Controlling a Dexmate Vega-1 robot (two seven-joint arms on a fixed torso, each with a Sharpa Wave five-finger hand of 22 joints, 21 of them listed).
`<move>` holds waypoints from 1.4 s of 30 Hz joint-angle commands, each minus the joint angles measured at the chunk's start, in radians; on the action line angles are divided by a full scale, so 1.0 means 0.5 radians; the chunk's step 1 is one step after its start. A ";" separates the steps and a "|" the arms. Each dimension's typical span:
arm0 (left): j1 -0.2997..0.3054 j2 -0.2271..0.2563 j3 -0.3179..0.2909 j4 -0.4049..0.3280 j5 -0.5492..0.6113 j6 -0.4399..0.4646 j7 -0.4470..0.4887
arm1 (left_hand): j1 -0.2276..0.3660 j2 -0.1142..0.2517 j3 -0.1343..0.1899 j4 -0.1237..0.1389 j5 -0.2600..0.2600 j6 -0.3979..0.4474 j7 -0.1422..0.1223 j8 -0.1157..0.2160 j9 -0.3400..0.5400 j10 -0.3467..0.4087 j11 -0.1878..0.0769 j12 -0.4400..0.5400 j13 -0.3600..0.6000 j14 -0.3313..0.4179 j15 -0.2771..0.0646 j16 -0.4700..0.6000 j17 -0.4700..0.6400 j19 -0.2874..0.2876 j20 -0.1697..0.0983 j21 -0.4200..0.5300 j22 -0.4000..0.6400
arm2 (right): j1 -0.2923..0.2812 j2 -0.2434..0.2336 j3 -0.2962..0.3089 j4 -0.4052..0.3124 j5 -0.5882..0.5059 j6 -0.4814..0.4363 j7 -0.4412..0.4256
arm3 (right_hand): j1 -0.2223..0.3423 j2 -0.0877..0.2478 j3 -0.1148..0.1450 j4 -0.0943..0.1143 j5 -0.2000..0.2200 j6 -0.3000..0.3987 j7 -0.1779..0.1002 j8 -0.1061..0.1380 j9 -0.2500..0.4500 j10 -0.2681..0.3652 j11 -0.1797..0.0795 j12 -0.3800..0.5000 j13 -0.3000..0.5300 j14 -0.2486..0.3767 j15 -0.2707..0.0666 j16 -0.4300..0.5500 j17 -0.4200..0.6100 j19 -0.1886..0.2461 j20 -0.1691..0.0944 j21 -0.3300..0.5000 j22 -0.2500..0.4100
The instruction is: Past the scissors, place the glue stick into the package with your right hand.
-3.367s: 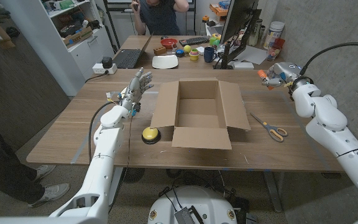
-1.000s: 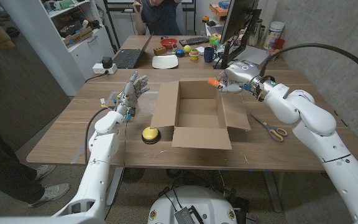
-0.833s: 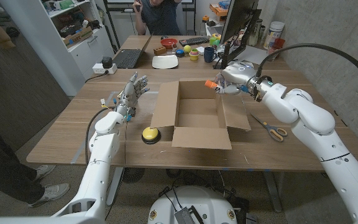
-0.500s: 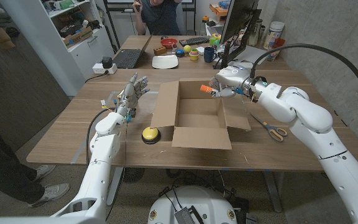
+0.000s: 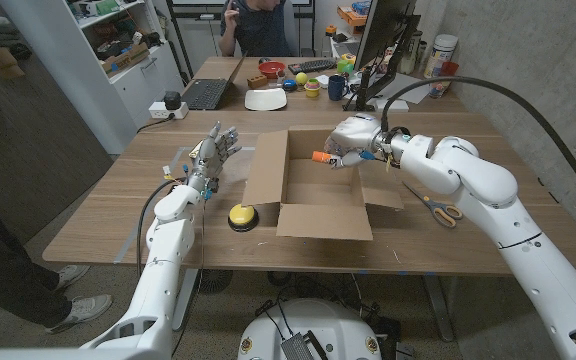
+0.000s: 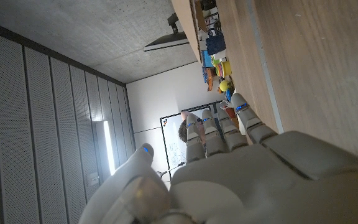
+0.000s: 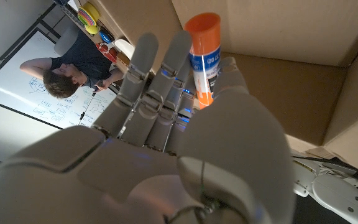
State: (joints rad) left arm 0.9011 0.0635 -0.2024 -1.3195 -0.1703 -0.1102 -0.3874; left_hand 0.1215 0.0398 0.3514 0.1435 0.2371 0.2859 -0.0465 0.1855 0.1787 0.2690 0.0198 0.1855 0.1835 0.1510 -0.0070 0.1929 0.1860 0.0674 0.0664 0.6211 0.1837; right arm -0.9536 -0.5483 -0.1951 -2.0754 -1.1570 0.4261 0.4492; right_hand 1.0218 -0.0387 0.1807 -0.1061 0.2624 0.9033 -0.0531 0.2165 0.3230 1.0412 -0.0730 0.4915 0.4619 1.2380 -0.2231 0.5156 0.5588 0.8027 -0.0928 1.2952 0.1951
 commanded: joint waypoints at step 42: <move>-0.120 -0.023 -0.115 0.326 -0.028 -0.149 -0.140 | -0.022 -0.005 -0.026 -0.001 0.009 -0.029 -0.008 0.002 0.002 -0.025 0.005 0.013 0.006 -0.009 0.001 0.002 0.005 -0.002 0.003 -0.017 0.006 | 0.371 0.035 -0.689 0.358 -0.158 0.137 0.339 | 0.338 0.291 -0.037 -0.022 0.024 0.109 -0.001 0.045 0.049 0.095 0.020 0.018 0.049 0.049 0.003 0.009 0.061 0.027 -0.262 0.053 -0.003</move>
State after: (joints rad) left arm 0.8585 0.0539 -0.2463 -1.2014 -0.1819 -0.1674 -0.4442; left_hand 0.1175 0.0357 0.3415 0.1393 0.2371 0.2747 -0.0467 0.1855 0.1769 0.2598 0.0214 0.1855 0.1835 0.1510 -0.0070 0.1929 0.1862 0.0674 0.0664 0.6135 0.1837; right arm -0.7974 -0.5389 -0.4778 -1.9389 -1.2077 0.4807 0.5869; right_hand 1.0330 -0.0499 0.1614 -0.1144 0.2704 0.9386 -0.0448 0.2314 0.3445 1.0777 -0.0626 0.4995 0.4850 1.2526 -0.2162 0.5154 0.5866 0.8065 -0.0891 1.3166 0.1905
